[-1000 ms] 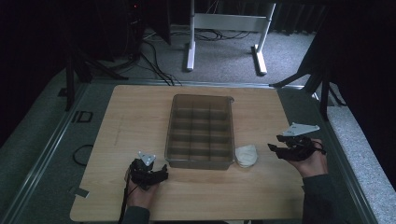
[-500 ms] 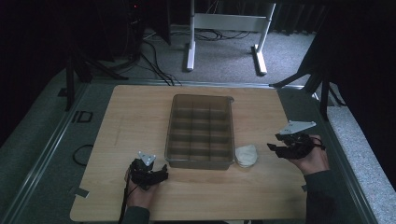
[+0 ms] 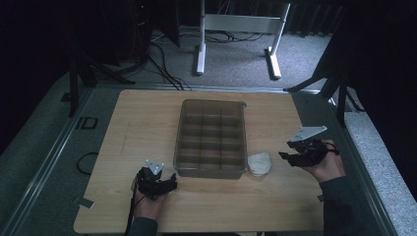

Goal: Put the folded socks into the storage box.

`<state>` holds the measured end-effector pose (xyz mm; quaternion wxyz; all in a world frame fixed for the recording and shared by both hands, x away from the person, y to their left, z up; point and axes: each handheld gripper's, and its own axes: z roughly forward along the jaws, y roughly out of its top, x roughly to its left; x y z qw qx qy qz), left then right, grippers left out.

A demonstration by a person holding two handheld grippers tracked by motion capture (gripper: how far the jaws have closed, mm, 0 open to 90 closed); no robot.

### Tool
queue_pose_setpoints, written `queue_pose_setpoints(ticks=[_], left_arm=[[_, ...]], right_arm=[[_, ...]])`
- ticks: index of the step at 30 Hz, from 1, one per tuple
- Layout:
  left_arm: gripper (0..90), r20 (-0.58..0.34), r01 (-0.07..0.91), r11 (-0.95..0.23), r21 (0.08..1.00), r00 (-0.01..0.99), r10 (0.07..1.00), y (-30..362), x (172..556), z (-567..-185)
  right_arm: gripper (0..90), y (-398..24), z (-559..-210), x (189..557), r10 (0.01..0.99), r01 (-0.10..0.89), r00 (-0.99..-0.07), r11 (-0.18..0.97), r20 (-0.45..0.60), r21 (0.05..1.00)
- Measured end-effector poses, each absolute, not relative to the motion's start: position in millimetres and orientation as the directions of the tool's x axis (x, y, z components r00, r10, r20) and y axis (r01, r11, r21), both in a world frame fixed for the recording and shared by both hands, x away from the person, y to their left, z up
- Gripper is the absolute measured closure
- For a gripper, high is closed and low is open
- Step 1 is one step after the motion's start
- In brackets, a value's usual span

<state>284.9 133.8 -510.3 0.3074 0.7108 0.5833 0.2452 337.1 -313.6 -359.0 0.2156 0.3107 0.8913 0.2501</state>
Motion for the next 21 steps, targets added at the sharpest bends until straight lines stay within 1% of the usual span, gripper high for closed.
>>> queue_pose_setpoints(ticks=[21], left_arm=[[15.2, -0.010, 0.678, -0.131, 0.724, 0.200, 0.980, 134, 285, -510]], right_arm=[[53.6, -299, -361, 348, 0.568, 0.410, -0.782, 0.779, -0.256, 0.475]])
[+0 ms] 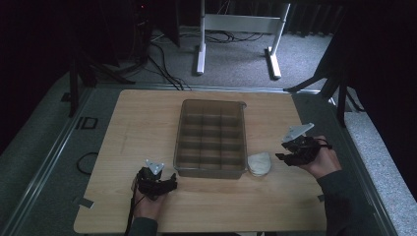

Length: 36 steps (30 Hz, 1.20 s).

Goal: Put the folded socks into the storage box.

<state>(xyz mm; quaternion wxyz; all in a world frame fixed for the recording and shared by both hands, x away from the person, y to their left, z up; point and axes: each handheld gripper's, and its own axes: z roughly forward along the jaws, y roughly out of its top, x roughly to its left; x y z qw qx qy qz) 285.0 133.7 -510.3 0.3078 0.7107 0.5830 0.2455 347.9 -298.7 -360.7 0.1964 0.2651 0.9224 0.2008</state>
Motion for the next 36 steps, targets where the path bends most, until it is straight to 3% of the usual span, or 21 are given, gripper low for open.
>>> queue_pose_setpoints(ticks=[36], left_arm=[[15.2, -0.009, 0.678, -0.132, 0.723, 0.200, 0.980, 134, 285, -510]], right_arm=[[52.5, -277, -369, 367, 0.434, 0.348, -0.871, 0.875, -0.230, 0.336]])
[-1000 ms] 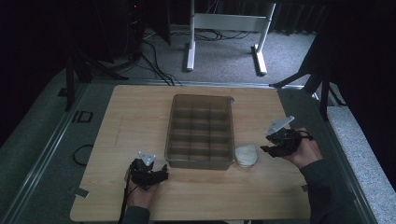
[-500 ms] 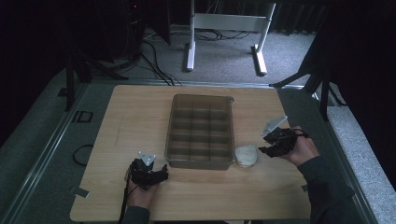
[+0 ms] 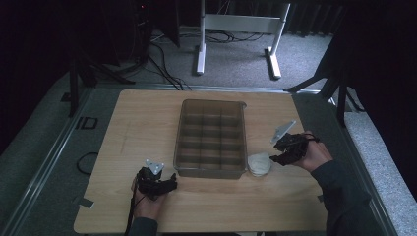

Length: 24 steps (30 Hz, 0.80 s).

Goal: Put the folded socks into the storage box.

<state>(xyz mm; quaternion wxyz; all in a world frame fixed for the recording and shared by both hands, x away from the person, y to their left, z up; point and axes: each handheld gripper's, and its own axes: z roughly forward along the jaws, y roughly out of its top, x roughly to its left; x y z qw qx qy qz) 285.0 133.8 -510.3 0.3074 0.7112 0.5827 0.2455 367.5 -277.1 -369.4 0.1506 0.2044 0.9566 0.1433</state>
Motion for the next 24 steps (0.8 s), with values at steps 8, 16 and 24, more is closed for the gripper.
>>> queue_pose_setpoints(ticks=[8, 16, 24], left_arm=[[15.2, -0.009, 0.678, -0.133, 0.723, 0.201, 0.980, 134, 285, -510], [15.2, -0.010, 0.678, -0.131, 0.723, 0.200, 0.980, 134, 285, -510], [15.2, -0.010, 0.678, -0.131, 0.723, 0.200, 0.980, 134, 285, -510]], right_arm=[[52.5, -273, -374, 372, 0.415, 0.343, -0.883, 0.889, -0.217, 0.304], [53.1, -269, -381, 377, 0.397, 0.337, -0.895, 0.900, -0.201, 0.276], [53.9, -263, -388, 383, 0.381, 0.332, -0.905, 0.910, -0.187, 0.247]])
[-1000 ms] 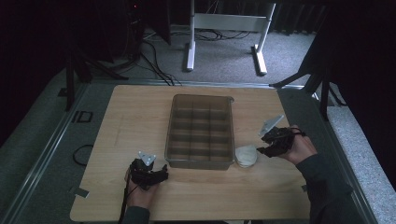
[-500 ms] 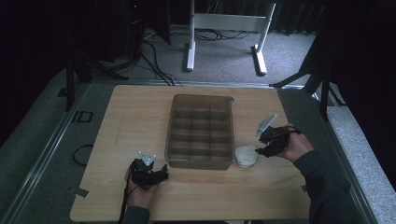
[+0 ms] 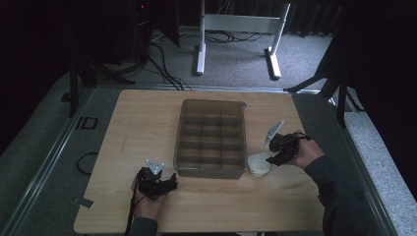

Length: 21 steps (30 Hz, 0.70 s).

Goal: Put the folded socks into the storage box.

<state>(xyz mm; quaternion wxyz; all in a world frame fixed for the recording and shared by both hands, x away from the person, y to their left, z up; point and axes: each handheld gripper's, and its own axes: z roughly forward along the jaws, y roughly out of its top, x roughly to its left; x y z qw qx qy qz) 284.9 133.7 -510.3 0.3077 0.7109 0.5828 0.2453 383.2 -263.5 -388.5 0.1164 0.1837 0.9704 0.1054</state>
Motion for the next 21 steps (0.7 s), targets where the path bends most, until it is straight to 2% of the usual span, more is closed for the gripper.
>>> queue_pose_setpoints(ticks=[21], left_arm=[[15.2, -0.010, 0.678, -0.132, 0.723, 0.201, 0.980, 134, 285, -510]], right_arm=[[52.1, -247, -421, 396, 0.336, 0.314, -0.931, 0.936, -0.144, 0.158]])
